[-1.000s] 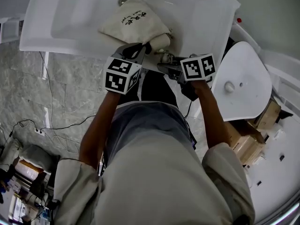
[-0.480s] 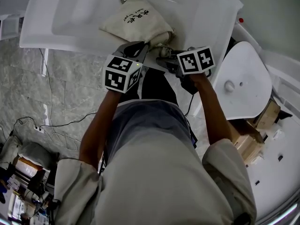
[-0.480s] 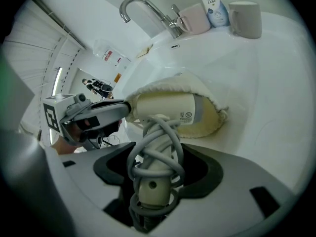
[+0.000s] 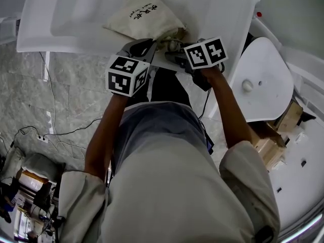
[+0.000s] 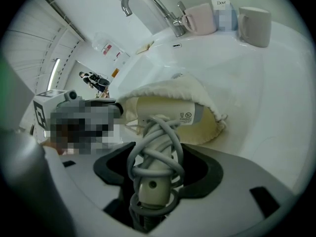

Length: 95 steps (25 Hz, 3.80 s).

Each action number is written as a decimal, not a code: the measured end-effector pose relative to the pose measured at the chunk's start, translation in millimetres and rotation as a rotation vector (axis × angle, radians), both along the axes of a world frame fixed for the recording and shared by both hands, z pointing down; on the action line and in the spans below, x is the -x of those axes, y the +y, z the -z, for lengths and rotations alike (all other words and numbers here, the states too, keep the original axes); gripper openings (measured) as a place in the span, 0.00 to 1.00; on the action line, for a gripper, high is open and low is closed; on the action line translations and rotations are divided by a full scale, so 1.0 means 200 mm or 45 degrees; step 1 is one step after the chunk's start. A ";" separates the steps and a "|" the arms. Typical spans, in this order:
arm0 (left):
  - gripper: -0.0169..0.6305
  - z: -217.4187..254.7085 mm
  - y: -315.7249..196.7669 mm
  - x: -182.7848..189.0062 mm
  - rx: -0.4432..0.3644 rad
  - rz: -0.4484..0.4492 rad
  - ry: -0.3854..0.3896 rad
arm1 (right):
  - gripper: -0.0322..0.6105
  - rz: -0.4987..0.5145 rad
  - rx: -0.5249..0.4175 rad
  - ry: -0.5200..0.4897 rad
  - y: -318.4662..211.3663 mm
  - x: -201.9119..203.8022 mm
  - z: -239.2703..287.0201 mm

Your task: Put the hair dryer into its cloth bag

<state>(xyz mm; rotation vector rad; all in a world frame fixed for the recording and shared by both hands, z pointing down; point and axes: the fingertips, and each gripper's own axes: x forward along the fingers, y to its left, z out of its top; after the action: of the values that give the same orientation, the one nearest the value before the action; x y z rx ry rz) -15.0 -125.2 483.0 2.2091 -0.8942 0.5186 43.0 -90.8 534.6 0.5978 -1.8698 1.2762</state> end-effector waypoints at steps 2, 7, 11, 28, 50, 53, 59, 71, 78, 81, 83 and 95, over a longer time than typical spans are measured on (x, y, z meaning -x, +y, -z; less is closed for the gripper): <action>0.07 0.00 0.00 0.00 0.002 0.001 0.012 | 0.49 0.006 -0.009 0.014 -0.02 0.01 0.00; 0.07 0.02 -0.02 0.02 0.002 0.011 0.035 | 0.49 0.023 -0.029 0.034 -0.06 0.05 -0.01; 0.07 0.04 -0.03 0.02 -0.003 0.007 0.039 | 0.49 0.047 -0.033 0.054 -0.08 0.06 -0.02; 0.07 0.06 -0.01 0.06 -0.010 0.024 0.042 | 0.49 0.038 -0.030 0.041 -0.16 0.08 -0.01; 0.07 0.10 -0.01 0.02 -0.011 0.040 0.079 | 0.49 -0.049 -0.119 0.088 -0.28 0.14 -0.10; 0.07 0.10 -0.01 -0.01 -0.005 0.043 0.101 | 0.49 -0.043 -0.133 0.087 -0.29 0.15 -0.11; 0.07 0.10 -0.02 -0.01 -0.002 0.053 0.114 | 0.49 -0.055 -0.149 0.075 -0.33 0.17 -0.13; 0.07 0.11 0.00 0.01 0.025 0.082 0.170 | 0.49 -0.185 -0.206 0.068 -0.43 0.20 -0.15; 0.07 0.11 0.00 0.01 0.046 0.090 0.197 | 0.49 -0.212 -0.225 0.078 -0.47 0.20 -0.18; 0.07 0.11 0.01 0.00 0.058 0.091 0.210 | 0.49 -0.220 -0.231 0.091 -0.49 0.19 -0.19; 0.07 0.11 0.02 0.01 0.066 0.093 0.215 | 0.49 -0.217 -0.238 0.101 -0.50 0.20 -0.20; 0.07 0.08 0.00 0.02 0.105 0.120 0.217 | 0.49 -0.189 -0.214 0.146 -0.52 0.21 -0.29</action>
<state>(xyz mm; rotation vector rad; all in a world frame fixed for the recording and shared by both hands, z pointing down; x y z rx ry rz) -19.7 -125.7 467.9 2.0904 -0.8659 0.3119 0.7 -195.3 591.7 0.8956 -1.8769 1.1580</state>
